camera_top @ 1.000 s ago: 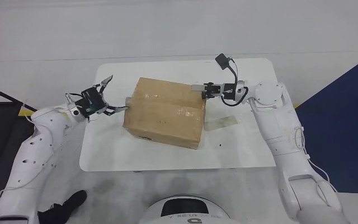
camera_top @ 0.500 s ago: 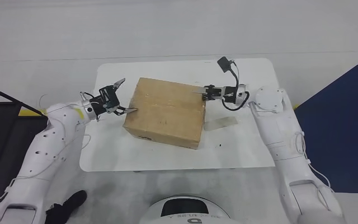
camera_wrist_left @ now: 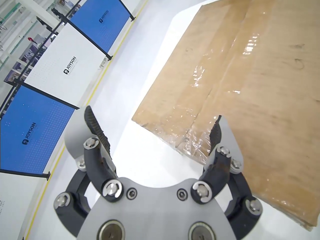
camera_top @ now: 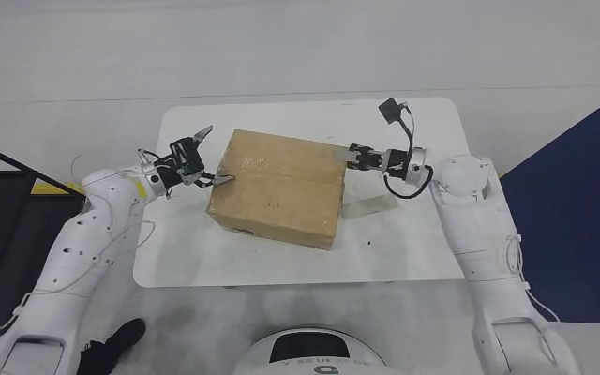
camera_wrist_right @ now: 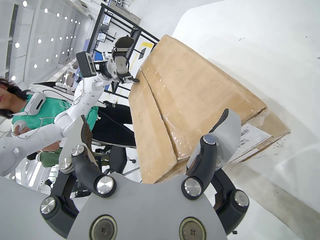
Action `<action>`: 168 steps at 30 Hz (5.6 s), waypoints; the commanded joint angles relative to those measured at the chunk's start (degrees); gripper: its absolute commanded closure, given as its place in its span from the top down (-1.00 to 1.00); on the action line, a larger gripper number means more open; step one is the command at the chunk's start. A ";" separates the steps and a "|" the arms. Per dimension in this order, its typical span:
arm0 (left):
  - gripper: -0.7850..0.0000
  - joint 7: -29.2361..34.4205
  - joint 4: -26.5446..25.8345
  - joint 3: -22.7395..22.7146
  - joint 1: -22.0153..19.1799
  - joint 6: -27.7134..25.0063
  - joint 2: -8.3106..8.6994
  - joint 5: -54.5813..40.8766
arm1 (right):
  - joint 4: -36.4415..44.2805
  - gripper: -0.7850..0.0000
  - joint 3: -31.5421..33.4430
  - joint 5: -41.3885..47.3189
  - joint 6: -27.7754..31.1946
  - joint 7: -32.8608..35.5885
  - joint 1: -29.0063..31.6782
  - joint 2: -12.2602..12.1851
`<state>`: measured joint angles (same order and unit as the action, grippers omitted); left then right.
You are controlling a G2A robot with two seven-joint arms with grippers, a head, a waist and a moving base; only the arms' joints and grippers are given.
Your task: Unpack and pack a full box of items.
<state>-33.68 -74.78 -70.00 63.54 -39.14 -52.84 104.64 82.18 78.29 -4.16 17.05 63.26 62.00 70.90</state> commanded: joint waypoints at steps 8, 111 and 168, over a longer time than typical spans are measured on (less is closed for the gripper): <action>1.00 1.77 -1.53 -0.36 1.14 0.29 0.26 0.26 | -2.56 1.00 6.05 3.98 -4.13 0.97 1.91 -1.65; 1.00 5.15 -4.50 -7.05 7.73 3.20 1.65 -4.53 | 2.95 1.00 -14.42 -59.66 -0.62 -42.78 14.31 -1.45; 1.00 11.26 -6.16 -6.87 9.46 8.04 1.47 -2.32 | 17.47 1.00 -40.42 -86.84 -40.49 -25.52 0.50 8.15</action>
<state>-23.28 -80.95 -76.97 73.00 -31.52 -51.31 102.22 100.42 38.93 -90.45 -22.92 37.12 63.43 78.54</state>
